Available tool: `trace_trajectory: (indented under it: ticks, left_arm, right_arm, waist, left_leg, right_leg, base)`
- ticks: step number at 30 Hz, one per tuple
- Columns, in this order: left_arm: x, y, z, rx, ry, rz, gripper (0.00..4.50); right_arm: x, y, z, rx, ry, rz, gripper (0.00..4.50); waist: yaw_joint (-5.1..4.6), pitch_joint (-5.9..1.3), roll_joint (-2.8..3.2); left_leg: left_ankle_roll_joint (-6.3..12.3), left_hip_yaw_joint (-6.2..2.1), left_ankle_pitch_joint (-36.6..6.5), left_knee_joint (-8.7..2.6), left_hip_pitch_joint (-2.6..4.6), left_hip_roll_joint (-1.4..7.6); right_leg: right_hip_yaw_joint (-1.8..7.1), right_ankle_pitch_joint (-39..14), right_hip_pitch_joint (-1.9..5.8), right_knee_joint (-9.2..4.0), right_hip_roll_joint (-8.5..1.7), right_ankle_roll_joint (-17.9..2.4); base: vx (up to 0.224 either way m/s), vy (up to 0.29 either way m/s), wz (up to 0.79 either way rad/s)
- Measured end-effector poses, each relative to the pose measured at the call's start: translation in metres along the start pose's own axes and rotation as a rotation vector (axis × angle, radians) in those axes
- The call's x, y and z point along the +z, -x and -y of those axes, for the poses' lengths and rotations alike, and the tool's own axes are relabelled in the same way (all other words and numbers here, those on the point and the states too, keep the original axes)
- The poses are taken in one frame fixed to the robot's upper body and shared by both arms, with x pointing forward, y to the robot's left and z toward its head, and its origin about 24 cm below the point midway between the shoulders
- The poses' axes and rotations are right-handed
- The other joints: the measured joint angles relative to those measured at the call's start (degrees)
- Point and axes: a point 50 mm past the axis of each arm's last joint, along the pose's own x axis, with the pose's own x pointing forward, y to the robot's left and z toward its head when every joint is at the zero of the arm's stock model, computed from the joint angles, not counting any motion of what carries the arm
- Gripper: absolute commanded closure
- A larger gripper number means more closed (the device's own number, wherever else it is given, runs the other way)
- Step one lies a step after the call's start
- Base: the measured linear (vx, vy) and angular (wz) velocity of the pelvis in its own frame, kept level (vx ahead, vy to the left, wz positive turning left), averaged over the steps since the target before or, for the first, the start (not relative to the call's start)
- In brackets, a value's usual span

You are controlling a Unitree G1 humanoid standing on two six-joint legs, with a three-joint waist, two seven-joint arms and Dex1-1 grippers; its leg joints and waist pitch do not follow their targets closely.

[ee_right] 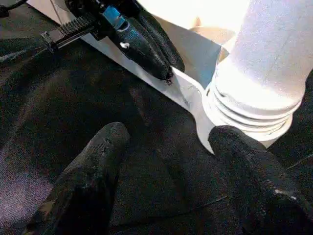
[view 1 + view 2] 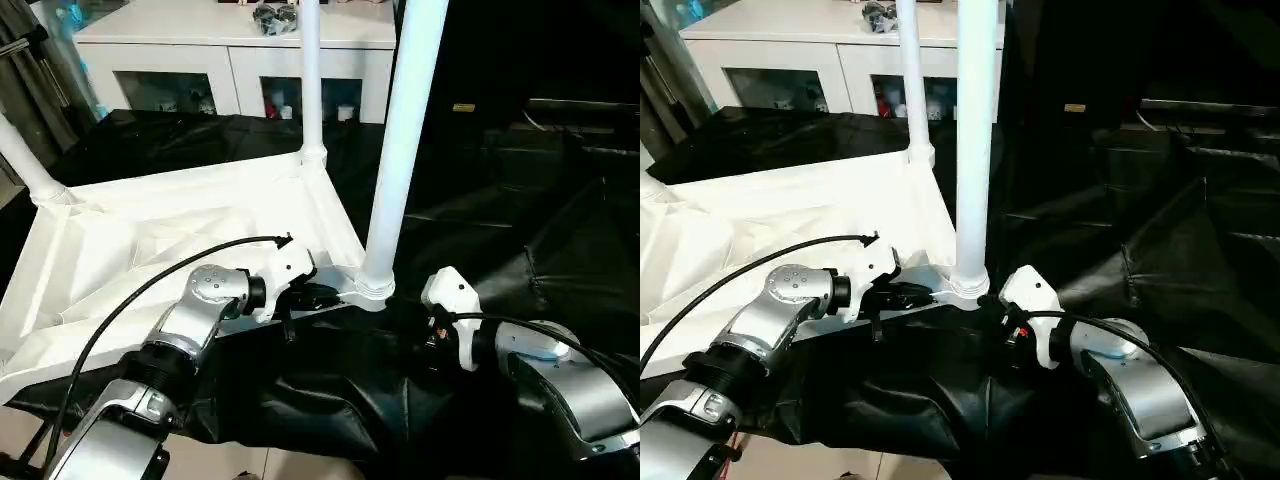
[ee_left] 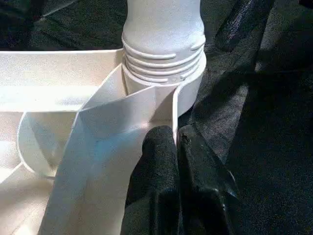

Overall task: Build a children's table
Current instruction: Rotate table base

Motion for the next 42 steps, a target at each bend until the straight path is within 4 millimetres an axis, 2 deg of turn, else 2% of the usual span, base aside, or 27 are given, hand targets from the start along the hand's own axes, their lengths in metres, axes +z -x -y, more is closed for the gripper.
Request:
trace_trajectory:
  ticks: [41, 42]
  left_arm:
    - [0.0, 0.0, 0.0, 0.0, 0.0, 0.0, 4.38]
    - [0.0028, 0.0048, 0.004, 0.024, -0.002, -0.017, 4.38]
  right_arm:
    - [0.0, 0.0, 0.0, 0.0, 0.0, 0.0, 1.38]
    - [0.0037, -0.0022, -0.0042, 0.011, -0.037, 0.013, 1.38]
  waist:
    - [0.0, 0.0, 0.0]
    - [-0.32, 0.25, -0.76]
  left_leg:
    - [0.0, 0.0, 0.0, 0.0, 0.0, 0.0]
    - [0.0, 0.11, 0.0, -0.05, -0.09, 0.02]
  right_leg:
    - [0.0, 0.0, 0.0, 0.0, 0.0, 0.0]
    - [0.06, 0.01, -0.23, 0.1, -0.02, 0.02]
  base:
    - [0.0, 0.0, 0.0]
    - [0.0, 0.0, 0.0]
